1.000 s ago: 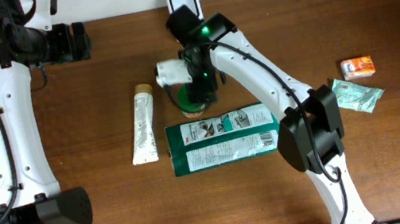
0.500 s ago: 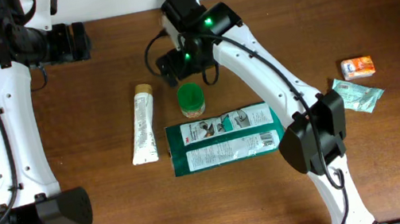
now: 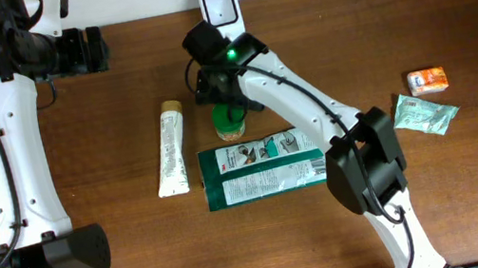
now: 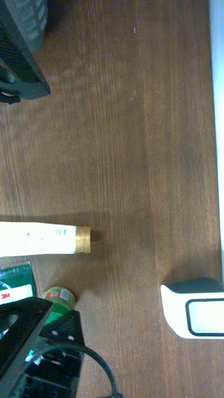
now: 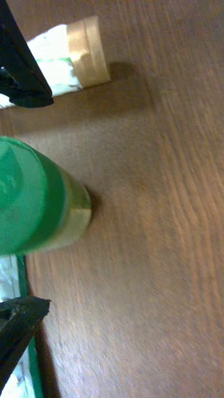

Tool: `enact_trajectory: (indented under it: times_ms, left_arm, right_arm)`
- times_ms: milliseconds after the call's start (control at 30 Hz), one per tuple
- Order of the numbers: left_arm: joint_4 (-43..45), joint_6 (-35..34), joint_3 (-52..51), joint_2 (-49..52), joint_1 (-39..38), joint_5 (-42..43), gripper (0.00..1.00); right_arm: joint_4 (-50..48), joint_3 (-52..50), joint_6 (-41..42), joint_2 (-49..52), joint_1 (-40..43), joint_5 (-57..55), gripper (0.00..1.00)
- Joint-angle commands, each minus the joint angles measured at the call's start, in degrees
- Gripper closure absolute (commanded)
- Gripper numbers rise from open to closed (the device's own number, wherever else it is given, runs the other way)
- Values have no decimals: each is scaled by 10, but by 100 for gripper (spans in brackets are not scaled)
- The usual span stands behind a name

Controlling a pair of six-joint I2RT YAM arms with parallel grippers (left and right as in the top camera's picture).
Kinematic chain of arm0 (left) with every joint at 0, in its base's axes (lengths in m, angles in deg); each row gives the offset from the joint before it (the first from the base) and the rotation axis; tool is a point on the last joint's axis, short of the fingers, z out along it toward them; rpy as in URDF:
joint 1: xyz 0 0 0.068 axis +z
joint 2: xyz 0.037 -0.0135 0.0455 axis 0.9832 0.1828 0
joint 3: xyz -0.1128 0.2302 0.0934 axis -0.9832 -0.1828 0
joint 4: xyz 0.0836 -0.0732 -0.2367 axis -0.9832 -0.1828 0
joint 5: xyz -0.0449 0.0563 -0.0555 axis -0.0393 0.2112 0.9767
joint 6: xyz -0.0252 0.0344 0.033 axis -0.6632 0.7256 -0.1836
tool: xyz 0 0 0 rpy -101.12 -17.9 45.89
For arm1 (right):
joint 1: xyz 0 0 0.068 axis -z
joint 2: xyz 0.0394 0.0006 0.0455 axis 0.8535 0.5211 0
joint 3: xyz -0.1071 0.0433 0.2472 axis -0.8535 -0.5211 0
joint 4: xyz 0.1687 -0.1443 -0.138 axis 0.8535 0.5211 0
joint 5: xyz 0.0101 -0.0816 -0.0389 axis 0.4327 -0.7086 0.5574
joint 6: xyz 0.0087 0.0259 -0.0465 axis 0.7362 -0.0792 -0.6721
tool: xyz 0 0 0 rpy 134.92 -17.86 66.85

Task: Scan the item barcode
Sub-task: 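Close the right gripper around the green jar's lid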

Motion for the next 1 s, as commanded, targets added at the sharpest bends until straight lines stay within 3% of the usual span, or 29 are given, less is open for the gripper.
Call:
enact_trajectory:
  times_ms: [0, 267, 433, 667, 800, 967]
  left_arm:
    - [1, 10, 2, -5, 0, 6, 1]
    - [1, 10, 2, -5, 0, 6, 1]
    - [1, 10, 2, -5, 0, 6, 1]
    - [1, 10, 2, -5, 0, 6, 1]
    - [1, 10, 2, -5, 0, 6, 1]
    - [1, 10, 2, -5, 0, 6, 1]
  right_arm:
    - [15, -5, 28, 3, -5, -10, 9]
    - [62, -6, 24, 14, -6, 22, 21]
    - [64, -6, 23, 24, -6, 37, 21]
    - [84, -6, -53, 30, -6, 82, 21]
    - [83, -6, -96, 30, -3, 80, 38]
    - [79, -5, -106, 30, 19, 78, 38]
